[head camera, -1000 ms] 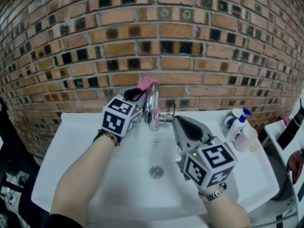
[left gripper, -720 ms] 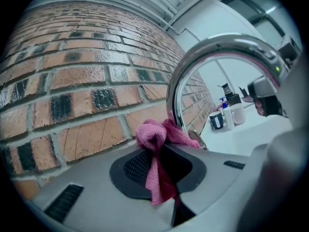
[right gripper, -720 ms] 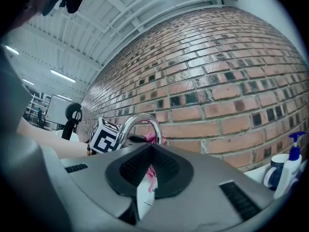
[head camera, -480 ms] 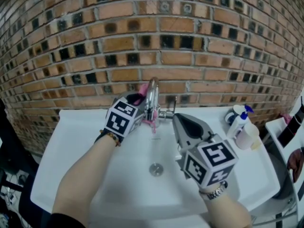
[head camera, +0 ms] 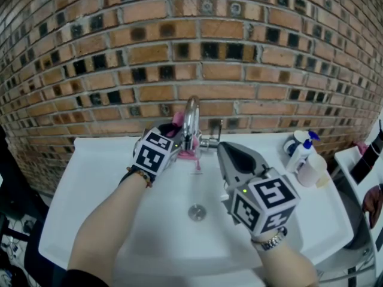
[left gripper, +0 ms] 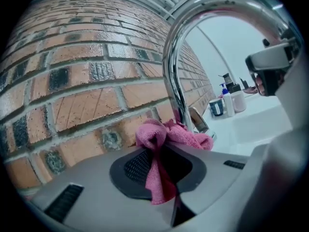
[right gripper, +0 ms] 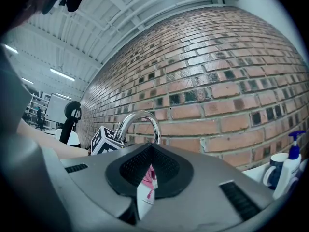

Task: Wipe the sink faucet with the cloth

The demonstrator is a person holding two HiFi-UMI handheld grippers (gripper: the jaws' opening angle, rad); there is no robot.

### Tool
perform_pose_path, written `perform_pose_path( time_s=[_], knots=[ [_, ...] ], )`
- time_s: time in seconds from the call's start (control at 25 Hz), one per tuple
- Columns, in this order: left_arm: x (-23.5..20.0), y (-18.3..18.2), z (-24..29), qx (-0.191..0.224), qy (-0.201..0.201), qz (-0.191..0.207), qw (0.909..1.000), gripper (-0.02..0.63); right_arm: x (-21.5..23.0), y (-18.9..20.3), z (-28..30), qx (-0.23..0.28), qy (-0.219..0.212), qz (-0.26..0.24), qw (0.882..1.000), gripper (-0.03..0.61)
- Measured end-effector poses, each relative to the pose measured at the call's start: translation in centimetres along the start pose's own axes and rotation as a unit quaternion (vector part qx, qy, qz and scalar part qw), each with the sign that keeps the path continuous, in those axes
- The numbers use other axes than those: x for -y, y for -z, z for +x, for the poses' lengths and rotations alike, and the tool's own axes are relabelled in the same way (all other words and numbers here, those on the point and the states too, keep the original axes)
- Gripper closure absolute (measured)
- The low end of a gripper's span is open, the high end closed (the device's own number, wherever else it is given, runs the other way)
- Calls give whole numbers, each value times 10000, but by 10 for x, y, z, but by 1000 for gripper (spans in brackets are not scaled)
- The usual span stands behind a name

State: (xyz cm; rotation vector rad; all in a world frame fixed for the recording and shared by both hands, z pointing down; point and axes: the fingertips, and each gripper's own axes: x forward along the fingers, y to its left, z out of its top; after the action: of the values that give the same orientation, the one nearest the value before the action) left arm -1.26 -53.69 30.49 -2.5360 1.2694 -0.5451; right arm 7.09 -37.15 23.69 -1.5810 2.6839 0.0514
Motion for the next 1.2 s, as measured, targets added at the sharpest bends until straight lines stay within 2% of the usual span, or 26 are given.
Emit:
perform_pose_path(
  time_s=[0.32, 0.56, 0.88, 1.2],
  knots=[
    [10, 38, 7, -524, 47, 20, 9986, 552, -1, 1, 1, -23, 3, -15, 10000, 568],
    [18, 53, 9, -675, 60, -86, 9977, 552, 0, 3, 1, -44, 4, -11, 10000, 568],
    [26, 63, 6, -806, 45, 59, 9967, 554, 3, 5, 1, -61, 44, -18, 10000, 568],
    [36, 74, -5, -945, 141, 25, 9954, 552, 5, 14, 3, -177, 110, -17, 9998, 566]
  ],
)
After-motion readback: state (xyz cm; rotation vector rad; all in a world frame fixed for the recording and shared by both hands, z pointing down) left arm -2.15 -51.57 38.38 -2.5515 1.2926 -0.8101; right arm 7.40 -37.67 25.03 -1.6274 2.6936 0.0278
